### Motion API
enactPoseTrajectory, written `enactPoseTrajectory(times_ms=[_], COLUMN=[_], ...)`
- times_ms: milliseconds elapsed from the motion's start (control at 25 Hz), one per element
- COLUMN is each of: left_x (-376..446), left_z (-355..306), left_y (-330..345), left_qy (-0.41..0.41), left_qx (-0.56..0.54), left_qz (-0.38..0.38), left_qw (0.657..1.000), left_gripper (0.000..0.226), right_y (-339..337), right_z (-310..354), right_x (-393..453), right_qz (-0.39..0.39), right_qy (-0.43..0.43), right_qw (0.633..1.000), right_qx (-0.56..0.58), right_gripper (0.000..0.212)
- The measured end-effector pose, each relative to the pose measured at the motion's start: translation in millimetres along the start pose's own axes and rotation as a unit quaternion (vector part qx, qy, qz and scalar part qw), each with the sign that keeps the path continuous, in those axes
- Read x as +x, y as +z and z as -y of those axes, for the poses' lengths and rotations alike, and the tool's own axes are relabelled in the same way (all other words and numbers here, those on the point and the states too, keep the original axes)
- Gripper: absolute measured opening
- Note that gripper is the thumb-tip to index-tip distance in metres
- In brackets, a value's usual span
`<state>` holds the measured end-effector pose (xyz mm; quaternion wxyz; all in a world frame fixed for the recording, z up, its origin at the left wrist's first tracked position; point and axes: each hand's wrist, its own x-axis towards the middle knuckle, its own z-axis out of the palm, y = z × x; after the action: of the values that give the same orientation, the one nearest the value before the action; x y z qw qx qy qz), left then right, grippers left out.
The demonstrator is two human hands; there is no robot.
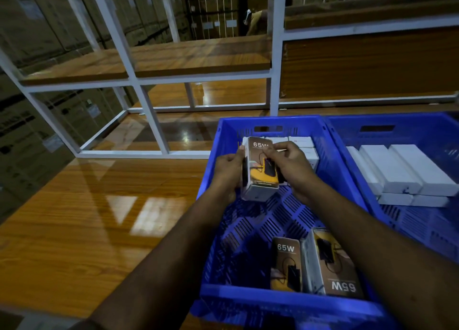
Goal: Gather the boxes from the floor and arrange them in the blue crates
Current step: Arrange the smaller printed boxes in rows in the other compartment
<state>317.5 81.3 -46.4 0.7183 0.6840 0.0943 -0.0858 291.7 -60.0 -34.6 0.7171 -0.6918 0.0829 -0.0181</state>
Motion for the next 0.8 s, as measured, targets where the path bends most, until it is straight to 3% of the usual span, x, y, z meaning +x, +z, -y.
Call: enactPoseTrajectory(times_ms=[120,320,480,560,680,800], left_x=[-4.0,-6.3,-9.0,-9.1,-9.1,-10.6], left_z=[-3.1,-4.2,-9.9,-11.9,-14.2,-13.4], left_y=[1.8,-1.0,-2.8,-6.0,-8.1,-7.7], left_qy=[-0.013,-0.069,-0.063,-0.080,-0.097,-0.102], left_qx=[-0.018,-0.071,-0.111,-0.146,-0.195,-0.208], left_qz=[0.038,0.189,0.185,0.186,0.192,0.205], left_qw=[0.999,0.977,0.974,0.968,0.957,0.951], left_gripper=[0.051,0.070,0.050,0.054,0.054,0.047], right_y=[-2.7,-6.1,-8.1,-9.7,-10.4,-6.4], right_z=[1.2,5.4,8.8,7.5,4.2,5.7], right_x=[-0.5,-4.9,-5.5,-2.2,2.6,-0.6], right_qz=[-0.014,0.004,-0.028,-0.051,-0.062,-0.010], right_qy=[-0.047,-0.092,-0.129,-0.148,-0.111,-0.032], right_qw=[0.999,0.995,0.991,0.988,0.992,0.994], right_qx=[0.005,0.034,0.018,-0.003,0.020,0.107], right_gripper=[0.016,0.019,0.018,0.020,0.036,0.038])
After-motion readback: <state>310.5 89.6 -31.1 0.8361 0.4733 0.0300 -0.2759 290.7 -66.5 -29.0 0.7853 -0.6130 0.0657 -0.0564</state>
